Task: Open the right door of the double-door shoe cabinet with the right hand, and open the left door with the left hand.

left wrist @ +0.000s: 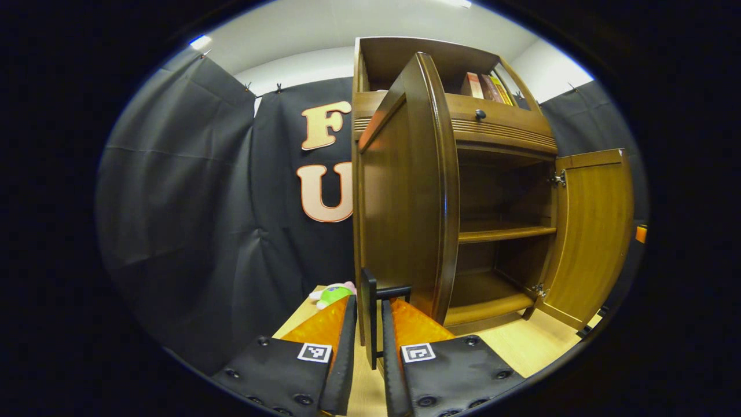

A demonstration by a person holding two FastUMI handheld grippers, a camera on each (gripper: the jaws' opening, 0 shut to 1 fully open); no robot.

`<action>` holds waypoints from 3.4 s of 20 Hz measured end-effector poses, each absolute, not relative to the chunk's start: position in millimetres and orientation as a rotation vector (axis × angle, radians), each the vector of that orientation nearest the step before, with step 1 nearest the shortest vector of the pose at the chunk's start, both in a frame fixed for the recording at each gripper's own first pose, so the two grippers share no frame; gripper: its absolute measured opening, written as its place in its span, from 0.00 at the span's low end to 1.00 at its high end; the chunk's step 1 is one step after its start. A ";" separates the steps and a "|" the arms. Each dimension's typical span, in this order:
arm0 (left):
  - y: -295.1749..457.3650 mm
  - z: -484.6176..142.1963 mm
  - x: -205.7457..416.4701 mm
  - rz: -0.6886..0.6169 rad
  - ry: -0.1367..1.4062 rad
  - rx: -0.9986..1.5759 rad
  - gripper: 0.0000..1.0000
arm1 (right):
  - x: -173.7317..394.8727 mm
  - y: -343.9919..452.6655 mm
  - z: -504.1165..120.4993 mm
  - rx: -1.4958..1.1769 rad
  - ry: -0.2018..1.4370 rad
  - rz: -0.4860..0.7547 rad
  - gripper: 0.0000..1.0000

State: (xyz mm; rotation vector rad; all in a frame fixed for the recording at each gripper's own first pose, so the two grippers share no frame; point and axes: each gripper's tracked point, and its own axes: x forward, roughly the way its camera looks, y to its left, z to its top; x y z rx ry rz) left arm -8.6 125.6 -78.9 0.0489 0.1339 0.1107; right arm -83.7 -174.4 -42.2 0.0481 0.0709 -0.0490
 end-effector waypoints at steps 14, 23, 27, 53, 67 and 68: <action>205.9 -79.3 -5.4 -0.107 0.094 -0.001 0.17 | -84.9 -163.5 -35.0 0.031 0.072 -0.089 0.92; 219.1 -73.7 -24.9 -0.142 0.110 0.024 0.29 | -85.5 -152.4 -36.7 0.019 0.080 -0.065 0.92; 206.1 -52.2 -53.5 -0.073 0.088 0.020 0.28 | -84.4 -153.5 -39.2 0.016 0.082 -0.067 0.92; 69.8 -41.2 -43.9 0.201 0.000 0.007 0.94 | -64.4 -141.8 -56.7 0.045 0.103 -0.026 0.92; 53.0 -28.7 -41.2 0.177 -0.036 0.060 0.93 | -56.7 -143.5 -54.7 0.044 0.086 -0.025 0.92; 52.0 -29.5 -39.9 0.174 -0.035 0.062 0.93 | -56.3 -143.0 -55.4 0.040 0.086 -0.024 0.92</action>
